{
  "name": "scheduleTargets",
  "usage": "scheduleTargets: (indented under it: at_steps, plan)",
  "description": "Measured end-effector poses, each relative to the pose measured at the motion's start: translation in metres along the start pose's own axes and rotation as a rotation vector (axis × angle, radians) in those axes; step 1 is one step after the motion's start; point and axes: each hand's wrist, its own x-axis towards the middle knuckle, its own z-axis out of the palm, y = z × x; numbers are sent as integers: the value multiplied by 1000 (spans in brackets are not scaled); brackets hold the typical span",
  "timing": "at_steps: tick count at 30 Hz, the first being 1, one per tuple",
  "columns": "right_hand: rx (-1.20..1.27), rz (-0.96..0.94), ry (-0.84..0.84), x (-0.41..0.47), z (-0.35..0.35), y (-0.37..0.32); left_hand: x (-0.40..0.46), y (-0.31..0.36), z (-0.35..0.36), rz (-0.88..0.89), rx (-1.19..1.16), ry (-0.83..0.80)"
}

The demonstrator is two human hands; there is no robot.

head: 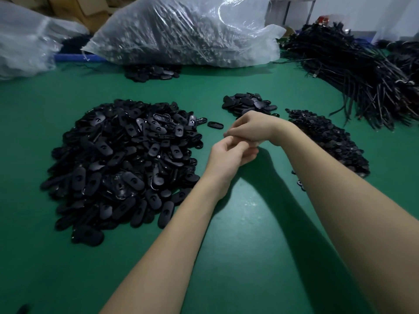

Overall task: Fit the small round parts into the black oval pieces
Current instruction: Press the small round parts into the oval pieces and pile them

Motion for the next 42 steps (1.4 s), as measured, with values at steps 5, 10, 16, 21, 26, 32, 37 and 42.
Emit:
scheduleTargets:
  at_steps: [5,10,16,21,26,32,37,42]
  plan:
    - [9,-12,-23,5,9,-24,2,1,3,0,15,19]
    - [-28,-79,-65,12,22,-42,0,4,4,5,25,31]
    - [3,-66,32,22,30,-52,-5,9,4,24,18,34]
    - [12,20,54,28,38,-57,-7,6,-1,21,27,11]
    - [23,56,102,25,42,-56,-8,8,-1,6,40,2]
    - [77,8,104,23,43,-62,-13,11,2,-43,-98,8]
    - [121,39,138,21,48,-62,-11,8,-3,-75,85,101]
    - [318,63,170,7,36,-44,-5,10,2,-11,85,-36]
